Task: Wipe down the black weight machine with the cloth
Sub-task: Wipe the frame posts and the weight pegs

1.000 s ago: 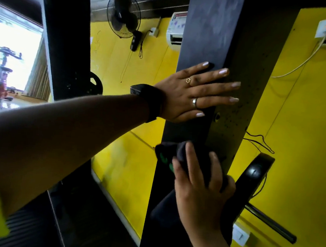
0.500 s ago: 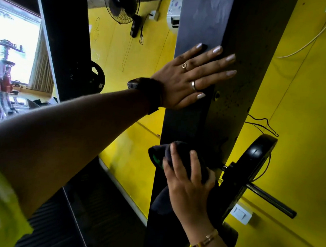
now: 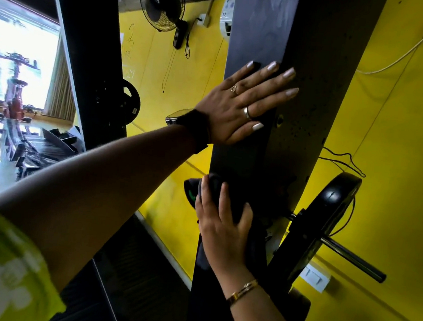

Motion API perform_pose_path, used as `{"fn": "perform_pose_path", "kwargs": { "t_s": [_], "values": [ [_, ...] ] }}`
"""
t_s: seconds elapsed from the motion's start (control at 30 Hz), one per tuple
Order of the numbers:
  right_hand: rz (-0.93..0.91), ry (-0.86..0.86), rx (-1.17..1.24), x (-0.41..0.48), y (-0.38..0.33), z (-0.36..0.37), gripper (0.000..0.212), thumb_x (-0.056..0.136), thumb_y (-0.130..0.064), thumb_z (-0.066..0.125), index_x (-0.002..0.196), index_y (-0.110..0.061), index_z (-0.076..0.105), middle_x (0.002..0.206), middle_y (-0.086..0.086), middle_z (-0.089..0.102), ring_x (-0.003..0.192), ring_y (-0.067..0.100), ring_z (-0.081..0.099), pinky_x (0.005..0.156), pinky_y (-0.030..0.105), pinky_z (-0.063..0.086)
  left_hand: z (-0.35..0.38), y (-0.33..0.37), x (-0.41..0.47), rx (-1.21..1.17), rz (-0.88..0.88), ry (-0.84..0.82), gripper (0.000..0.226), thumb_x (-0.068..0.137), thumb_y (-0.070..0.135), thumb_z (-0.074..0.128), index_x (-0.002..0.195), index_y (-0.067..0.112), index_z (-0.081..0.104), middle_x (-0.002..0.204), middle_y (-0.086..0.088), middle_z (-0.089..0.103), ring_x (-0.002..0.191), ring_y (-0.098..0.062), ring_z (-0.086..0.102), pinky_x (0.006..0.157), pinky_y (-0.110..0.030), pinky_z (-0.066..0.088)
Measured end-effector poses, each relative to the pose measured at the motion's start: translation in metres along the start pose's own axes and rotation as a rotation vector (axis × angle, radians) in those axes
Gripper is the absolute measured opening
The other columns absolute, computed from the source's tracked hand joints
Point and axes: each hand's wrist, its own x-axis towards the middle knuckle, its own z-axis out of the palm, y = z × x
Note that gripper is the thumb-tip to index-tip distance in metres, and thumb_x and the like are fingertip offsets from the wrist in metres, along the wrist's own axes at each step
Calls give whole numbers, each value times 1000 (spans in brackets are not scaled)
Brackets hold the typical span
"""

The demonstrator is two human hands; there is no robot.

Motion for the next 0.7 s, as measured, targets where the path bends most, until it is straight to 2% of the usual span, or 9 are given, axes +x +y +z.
{"fn": "perform_pose_path", "kwargs": {
  "t_s": [0.07, 0.17, 0.23, 0.37, 0.5, 0.6, 0.63, 0.7],
  "values": [
    [16, -55, 33, -30, -1, 1, 61, 83, -28, 66, 140, -24, 45, 157, 1, 20, 134, 29, 30, 96, 61, 29, -1, 2, 0, -24, -29, -1, 55, 103, 41, 9, 151, 16, 6, 148, -18, 25, 147, -12, -9, 120, -40, 4],
    [65, -86, 80, -56, 2, -1, 53, 87, -22, 54, 138, -29, 43, 158, 1, 10, 132, 32, 31, 93, 61, 30, 1, 7, -2, -46, -64, -3, 56, 102, 43, 8, 153, 23, -3, 149, -19, 23, 147, -12, -10, 120, -41, 4],
    [124, -51, 113, -50, 8, -4, 47, 88, -24, 48, 134, -31, 43, 156, 1, 11, 128, 35, 32, 90, 57, 31, 3, 13, -6, -63, -95, 1, 57, 102, 45, 8, 153, 25, -8, 149, -19, 22, 147, -12, -10, 120, -42, 5],
    [207, 38, 126, -6, 19, -13, 41, 90, -29, 53, 131, -30, 47, 153, 3, 22, 127, 38, 32, 88, 54, 32, 9, 23, -14, -84, -146, 12, 58, 101, 47, 9, 153, 25, -7, 152, -15, 22, 148, -14, -8, 120, -44, 8],
    [143, 45, 77, 18, 19, -12, 38, 89, -30, 58, 127, -30, 58, 150, 0, 29, 129, 37, 32, 90, 54, 32, 10, 24, -16, -112, -159, 19, 59, 101, 48, 8, 153, 26, -8, 161, 4, 2, 148, -15, -8, 120, -44, 6],
    [70, 53, 48, 3, 14, -2, 35, 94, -26, 50, 129, -27, 57, 150, 0, 30, 130, 34, 33, 92, 54, 33, 13, 30, -19, -123, -199, 31, 59, 101, 48, 9, 153, 25, -8, 156, -13, 17, 148, -14, -7, 120, -45, 8],
    [42, 39, 60, -5, 13, -1, 35, 95, -25, 47, 129, -27, 56, 151, 0, 30, 130, 33, 32, 92, 55, 32, 13, 31, -20, -129, -209, 37, 59, 101, 48, 9, 153, 25, -7, 154, -13, 20, 148, -14, -7, 120, -45, 10],
    [8, -10, 85, -25, 14, -2, 35, 94, -22, 44, 128, -26, 53, 152, -1, 29, 130, 33, 32, 92, 56, 31, 14, 32, -21, -135, -212, 49, 59, 102, 47, 10, 153, 26, -7, 158, -1, 13, 148, -15, -5, 120, -46, 12]
  ]
}}
